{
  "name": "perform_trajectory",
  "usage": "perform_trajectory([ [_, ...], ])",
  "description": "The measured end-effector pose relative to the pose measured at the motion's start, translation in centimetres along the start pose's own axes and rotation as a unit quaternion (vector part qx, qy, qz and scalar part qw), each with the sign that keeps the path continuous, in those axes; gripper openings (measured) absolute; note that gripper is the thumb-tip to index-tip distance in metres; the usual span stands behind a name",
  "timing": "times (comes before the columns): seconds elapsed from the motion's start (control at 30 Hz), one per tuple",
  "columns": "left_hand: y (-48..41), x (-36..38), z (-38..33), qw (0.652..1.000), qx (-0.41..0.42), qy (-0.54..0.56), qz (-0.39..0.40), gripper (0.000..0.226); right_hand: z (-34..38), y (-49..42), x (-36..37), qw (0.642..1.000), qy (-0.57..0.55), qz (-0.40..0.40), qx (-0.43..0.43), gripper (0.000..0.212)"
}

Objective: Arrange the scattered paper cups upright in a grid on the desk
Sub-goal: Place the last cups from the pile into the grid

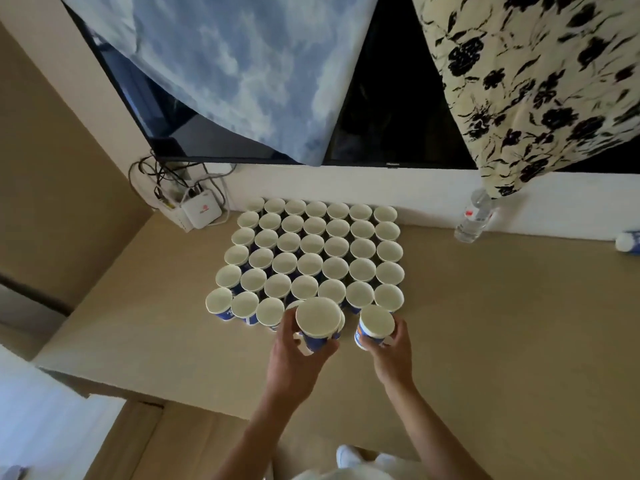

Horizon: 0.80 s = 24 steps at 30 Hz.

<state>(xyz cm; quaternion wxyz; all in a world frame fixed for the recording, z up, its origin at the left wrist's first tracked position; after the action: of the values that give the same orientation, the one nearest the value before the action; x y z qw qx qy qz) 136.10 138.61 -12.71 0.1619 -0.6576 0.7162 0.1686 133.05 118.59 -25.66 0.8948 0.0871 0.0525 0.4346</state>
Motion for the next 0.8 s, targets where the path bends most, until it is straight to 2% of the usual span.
perform_trajectory([
  [0.17, -2.4, -0.5, 0.0, 0.997, 0.024, 0.006, 0.069, 0.053, -0.9, 0.5, 0.9, 0.999, 0.006, -0.037, 0.002, 0.068],
  [0.33, -4.0, 0.1, 1.7, 0.994, 0.001, 0.018, 0.105, 0.056, -3.6, 1.3, 1.0, 0.997, 0.044, -0.057, 0.011, 0.071],
  [0.5, -3.9, 0.6, 2.9, 0.995, -0.009, 0.02, 0.095, 0.064, -4.8, 0.5, 1.1, 0.996, 0.082, -0.039, -0.003, 0.068],
  [0.67, -3.4, 0.6, 3.6, 0.995, -0.027, 0.022, 0.089, 0.057, -6.0, -1.0, 1.6, 0.993, 0.117, -0.029, -0.014, 0.067],
  [0.8, -3.1, 0.1, 4.1, 0.996, -0.038, 0.012, 0.076, 0.06, -7.9, -2.2, 2.0, 0.994, 0.107, -0.029, -0.007, 0.07],
])
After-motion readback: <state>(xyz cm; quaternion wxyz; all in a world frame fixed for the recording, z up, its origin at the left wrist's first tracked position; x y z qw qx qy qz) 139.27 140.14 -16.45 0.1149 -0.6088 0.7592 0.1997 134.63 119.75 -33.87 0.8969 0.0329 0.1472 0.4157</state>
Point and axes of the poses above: each hand's wrist, its own y-axis away from the middle knuckle, its own x-axis out of the palm, z = x × y, the point moved 5 cm from there along -y, towards the middle knuckle, and after that the axes turned 3 degrees about -x, right-handed, at the moved point
